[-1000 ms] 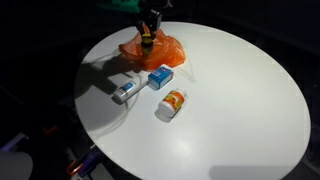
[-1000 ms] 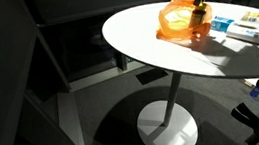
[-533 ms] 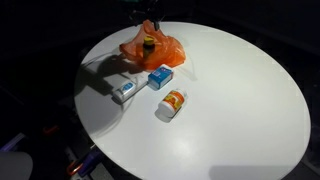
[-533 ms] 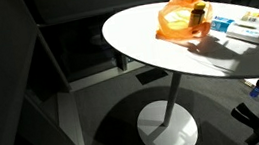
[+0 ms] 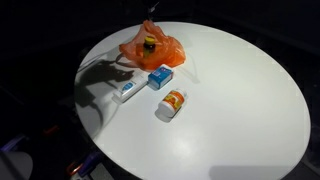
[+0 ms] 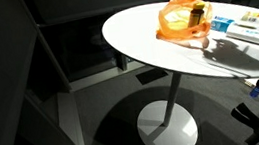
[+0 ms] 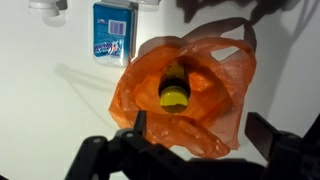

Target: Put the container with the yellow label in the orange plastic.

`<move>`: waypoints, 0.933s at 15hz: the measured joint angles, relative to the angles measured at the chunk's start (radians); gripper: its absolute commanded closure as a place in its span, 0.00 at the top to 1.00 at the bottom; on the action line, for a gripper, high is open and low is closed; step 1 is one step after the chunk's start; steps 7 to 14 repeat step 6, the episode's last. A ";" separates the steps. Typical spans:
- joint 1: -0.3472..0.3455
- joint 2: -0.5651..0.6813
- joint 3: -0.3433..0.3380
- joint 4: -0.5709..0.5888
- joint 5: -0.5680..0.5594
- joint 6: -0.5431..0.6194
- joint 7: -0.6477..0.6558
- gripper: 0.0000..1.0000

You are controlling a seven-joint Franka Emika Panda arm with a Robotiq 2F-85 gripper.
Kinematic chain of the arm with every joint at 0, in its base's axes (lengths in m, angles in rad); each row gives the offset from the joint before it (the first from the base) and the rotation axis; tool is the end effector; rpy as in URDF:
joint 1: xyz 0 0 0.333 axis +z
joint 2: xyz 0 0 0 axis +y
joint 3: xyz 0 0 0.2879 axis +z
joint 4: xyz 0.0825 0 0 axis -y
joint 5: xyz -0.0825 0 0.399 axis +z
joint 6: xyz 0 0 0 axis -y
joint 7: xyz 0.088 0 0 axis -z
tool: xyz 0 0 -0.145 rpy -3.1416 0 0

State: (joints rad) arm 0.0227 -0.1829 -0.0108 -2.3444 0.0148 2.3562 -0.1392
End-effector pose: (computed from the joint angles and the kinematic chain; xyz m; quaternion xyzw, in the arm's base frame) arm 0.5204 0.0068 0.3522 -0.9927 -0.0704 -0.0974 0.0005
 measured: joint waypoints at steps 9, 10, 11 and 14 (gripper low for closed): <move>0.000 -0.005 -0.001 -0.003 0.000 -0.017 0.000 1.00; 0.000 -0.005 -0.001 -0.003 0.000 -0.017 0.000 1.00; 0.000 -0.005 -0.001 -0.003 0.000 -0.017 0.000 1.00; 0.000 -0.005 -0.001 -0.003 0.000 -0.017 0.000 1.00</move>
